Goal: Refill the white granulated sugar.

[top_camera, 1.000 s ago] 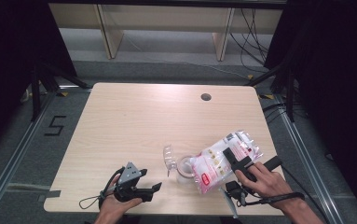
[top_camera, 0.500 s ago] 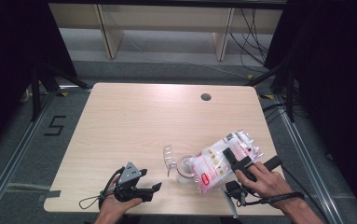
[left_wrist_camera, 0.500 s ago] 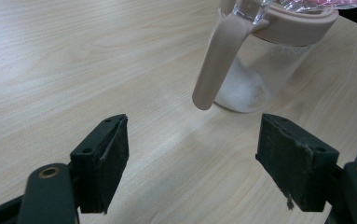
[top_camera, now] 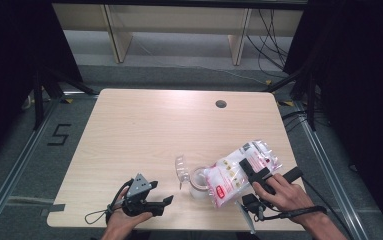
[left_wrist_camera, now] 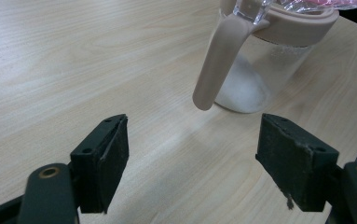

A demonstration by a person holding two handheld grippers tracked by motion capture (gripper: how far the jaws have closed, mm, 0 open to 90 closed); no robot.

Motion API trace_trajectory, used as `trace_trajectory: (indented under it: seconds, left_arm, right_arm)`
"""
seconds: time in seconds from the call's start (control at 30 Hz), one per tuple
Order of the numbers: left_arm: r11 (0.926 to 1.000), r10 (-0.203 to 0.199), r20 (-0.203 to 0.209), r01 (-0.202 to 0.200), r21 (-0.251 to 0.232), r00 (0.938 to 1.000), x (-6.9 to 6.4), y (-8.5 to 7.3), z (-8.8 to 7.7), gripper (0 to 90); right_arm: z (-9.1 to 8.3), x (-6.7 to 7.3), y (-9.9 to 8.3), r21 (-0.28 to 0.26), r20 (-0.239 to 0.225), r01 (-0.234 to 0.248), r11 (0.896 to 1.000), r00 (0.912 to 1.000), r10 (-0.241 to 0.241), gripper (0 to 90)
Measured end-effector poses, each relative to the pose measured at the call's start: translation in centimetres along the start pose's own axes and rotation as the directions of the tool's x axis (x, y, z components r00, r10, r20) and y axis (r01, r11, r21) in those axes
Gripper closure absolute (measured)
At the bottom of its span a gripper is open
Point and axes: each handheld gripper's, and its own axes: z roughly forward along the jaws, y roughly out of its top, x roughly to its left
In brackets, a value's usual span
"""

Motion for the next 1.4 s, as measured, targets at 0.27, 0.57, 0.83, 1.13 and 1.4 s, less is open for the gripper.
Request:
trace_trajectory:
  seconds: [0.27, 0.57, 0.83, 1.13, 1.4]
  left_arm:
    - [1.0, 0.0, -0.001, 0.0, -0.001, 1.0, 0.0, 0.01, 0.0, 24.7]
    - [1.0, 0.0, -0.002, 0.0, 0.0, 1.0, 0.01, 0.0, -0.01, 24.7]
    - [1.0, -0.002, -0.003, 0.002, 0.001, 1.0, 0.01, -0.01, 0.0, 24.6]
    - [0.9997, 0.023, 0.0, -0.023, 0.002, 0.9997, 0.13, 0.05, -0.02, 24.6]
    - [1.0, 0.0, -0.002, 0.0, 0.0, 1.0, 0.0, 0.0, 0.0, 24.6]
  right_arm:
    - [0.02, -0.06, -0.03, 0.0, -0.001, -0.001, 1.0, 1.0, 0.001, 74.0]
    - [0.07, -0.1, -0.05, -0.002, -0.001, -0.001, 1.0, 1.0, 0.001, 74.5]
    - [0.08, -0.04, -0.05, -0.002, -0.001, -0.003, 1.0, 1.0, 0.003, 75.1]
    - [0.11, -0.21, -0.08, -0.005, 0.0, 0.005, 1.0, 1.0, -0.005, 75.6]
    - [0.18, -0.22, -0.1, -0.004, -0.004, 0.001, 1.0, 1.0, -0.001, 76.2]
